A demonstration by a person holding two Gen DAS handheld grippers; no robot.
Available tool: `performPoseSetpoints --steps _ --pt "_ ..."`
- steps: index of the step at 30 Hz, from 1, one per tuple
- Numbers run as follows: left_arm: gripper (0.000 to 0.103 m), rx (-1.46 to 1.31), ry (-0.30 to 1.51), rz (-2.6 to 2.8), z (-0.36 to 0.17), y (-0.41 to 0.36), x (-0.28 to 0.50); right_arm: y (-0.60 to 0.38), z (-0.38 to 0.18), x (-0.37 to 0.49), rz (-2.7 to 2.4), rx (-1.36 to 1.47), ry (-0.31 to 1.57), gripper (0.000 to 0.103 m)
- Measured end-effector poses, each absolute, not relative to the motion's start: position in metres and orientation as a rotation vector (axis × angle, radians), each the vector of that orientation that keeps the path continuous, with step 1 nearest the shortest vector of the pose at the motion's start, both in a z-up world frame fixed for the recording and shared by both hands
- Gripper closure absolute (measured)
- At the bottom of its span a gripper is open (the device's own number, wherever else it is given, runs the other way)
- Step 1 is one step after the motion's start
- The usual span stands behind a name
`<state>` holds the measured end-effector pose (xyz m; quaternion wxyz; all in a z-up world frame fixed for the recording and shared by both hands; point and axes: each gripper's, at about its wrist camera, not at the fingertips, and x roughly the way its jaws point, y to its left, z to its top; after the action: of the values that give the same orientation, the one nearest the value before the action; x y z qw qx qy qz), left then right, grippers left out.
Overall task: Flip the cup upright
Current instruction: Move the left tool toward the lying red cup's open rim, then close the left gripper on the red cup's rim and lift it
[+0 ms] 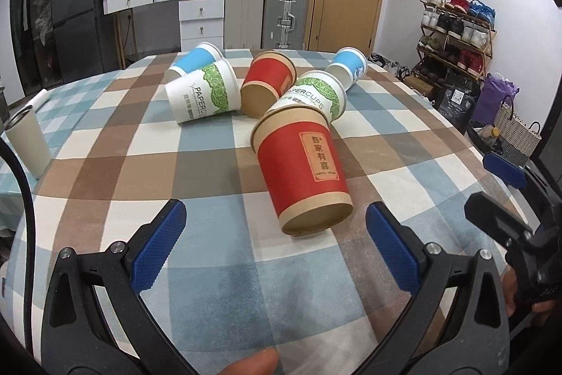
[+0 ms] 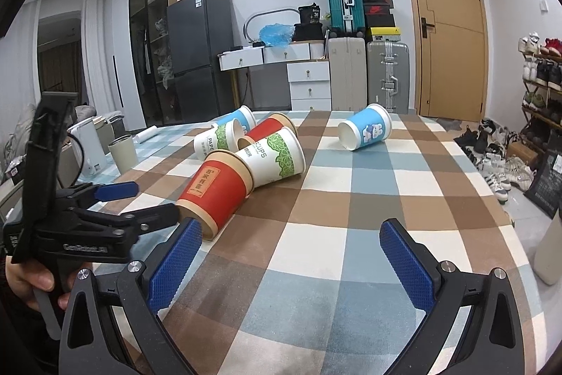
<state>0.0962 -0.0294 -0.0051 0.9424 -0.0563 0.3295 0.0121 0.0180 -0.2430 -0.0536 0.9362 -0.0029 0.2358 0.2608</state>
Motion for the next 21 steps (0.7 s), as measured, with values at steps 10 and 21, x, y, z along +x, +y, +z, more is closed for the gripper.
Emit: performPoseSetpoints --steps 10,21 --pt "0.019 -0.156 0.749 -0.016 -0.016 -0.044 0.128 -0.243 -0.055 0.022 0.540 0.019 0.496 0.000" --pt "0.051 -0.168 0.748 -0.042 -0.016 -0.050 0.133 -0.244 -0.055 0.022 0.542 0.020 0.499 0.000"
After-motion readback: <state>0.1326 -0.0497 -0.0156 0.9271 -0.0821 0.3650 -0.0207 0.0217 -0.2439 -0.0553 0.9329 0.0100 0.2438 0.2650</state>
